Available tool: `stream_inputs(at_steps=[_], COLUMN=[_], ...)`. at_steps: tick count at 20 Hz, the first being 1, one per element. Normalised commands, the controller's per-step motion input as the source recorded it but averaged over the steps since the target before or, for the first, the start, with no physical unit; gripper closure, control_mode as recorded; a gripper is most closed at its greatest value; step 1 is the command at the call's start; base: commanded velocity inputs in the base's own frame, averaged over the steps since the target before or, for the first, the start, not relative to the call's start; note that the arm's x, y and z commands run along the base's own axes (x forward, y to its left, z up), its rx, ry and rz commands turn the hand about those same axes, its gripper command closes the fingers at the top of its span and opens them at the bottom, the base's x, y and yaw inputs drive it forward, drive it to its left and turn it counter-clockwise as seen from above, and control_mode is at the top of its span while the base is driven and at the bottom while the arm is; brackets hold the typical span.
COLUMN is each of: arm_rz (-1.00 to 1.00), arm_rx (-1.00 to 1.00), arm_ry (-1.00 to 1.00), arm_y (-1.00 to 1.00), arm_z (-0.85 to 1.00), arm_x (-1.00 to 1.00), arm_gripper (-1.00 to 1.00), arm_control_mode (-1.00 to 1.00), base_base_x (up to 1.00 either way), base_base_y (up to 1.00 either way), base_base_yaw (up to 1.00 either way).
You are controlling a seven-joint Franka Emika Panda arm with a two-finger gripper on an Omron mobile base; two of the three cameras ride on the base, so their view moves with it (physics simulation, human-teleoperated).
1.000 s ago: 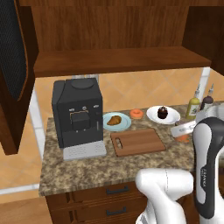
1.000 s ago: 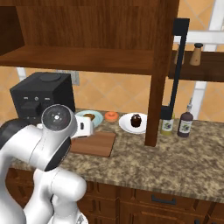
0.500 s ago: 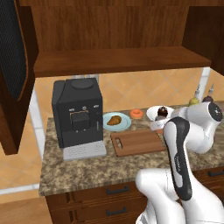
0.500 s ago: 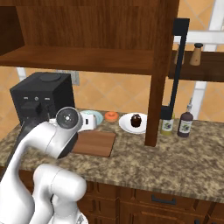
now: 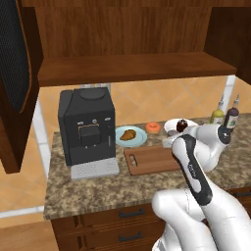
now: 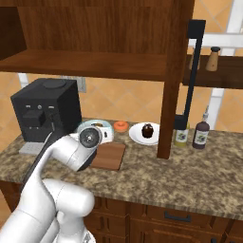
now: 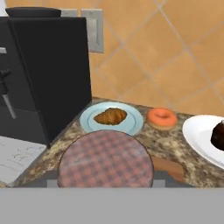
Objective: From the different types of pastries on the counter, select a croissant and place it on the cutting board. Then retrieve a jar of jam from the cabinet and place it alongside the croissant on the cutting board.
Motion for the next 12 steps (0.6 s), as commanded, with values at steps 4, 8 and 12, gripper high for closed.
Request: stream_inputs(at_steps=[4, 8, 12], arm_rz=[0.26, 0.5, 0.34], arm_rx=[0.0, 0.0, 0.0], arm_ry=[-0.02, 0.0, -0.01], arm_y=[-0.61, -0.37, -0.14], arm_z=[-0.18, -0.64, -0.36], arm_x=[0.46, 0.03, 0.0], arm_gripper=[1.0, 1.0, 1.0], arm_control_mode=[-1.0, -1.0, -1.0], base_base_x=[0.0, 0.0, 0.0], base_base_y=[0.0, 0.0, 0.0], base_base_yaw=[0.0, 0.0, 0.0])
